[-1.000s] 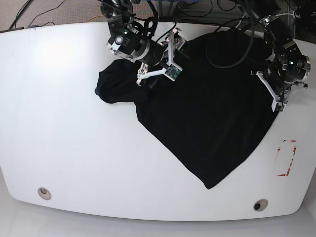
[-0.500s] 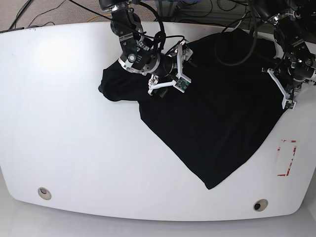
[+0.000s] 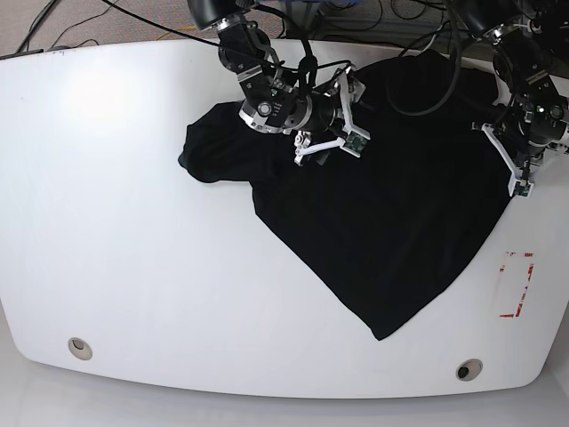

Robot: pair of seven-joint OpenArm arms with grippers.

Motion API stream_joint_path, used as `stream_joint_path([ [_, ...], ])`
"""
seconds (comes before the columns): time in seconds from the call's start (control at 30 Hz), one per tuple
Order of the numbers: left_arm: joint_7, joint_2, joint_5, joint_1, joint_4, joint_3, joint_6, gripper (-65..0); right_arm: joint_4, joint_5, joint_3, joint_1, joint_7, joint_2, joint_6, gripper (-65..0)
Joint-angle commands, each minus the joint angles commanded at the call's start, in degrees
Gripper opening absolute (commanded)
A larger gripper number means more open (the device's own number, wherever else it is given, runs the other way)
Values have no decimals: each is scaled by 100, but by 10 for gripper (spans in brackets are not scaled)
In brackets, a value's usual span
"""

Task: Layout the t-shirt on the table in an organized manner, then fold the t-shirt properly
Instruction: 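Move the right gripper inward and grasp the t-shirt fabric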

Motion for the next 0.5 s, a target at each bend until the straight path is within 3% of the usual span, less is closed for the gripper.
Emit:
stream_joint_path([
  [0.1,0,9,0,0,0,0,0,-650,0,0,0,0,-18,26,0,-531],
  [0.2,0,18,0,0,0,0,0,-650,26,0,0,0,-18,149,0,-650],
  [0.5,0,18,0,-9,0,18,0,-650,519,0,44,-79,-26,580,0,-650],
])
